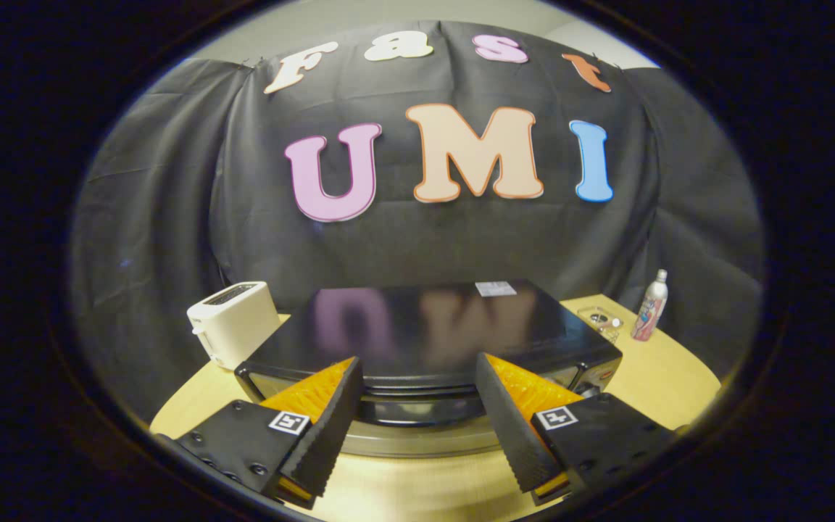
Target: Open the toaster oven, put the food inside, and close the toaster oven door.
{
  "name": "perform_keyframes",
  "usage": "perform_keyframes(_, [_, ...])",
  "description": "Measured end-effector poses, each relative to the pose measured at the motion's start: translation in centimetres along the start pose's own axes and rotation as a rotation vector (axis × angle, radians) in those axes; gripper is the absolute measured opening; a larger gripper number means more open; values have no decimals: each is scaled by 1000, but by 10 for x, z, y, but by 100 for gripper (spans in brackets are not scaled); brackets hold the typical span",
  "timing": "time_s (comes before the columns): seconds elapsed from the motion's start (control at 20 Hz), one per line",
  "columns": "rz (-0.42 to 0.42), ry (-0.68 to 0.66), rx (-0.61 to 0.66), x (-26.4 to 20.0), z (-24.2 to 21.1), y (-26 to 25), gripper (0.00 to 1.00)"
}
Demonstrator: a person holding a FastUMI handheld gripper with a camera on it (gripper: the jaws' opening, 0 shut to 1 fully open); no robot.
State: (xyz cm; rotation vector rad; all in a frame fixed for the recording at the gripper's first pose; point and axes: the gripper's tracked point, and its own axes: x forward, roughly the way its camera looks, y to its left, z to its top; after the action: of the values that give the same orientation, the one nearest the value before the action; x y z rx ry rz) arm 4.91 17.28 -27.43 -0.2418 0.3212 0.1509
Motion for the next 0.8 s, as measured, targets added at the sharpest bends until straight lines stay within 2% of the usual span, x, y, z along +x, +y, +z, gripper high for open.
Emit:
perform_keyframes(0.45, [-28,-99,31,-18,-11,2,97])
perform_keyframes(0.8, [-3,-27,18,-62,-34,-1,97])
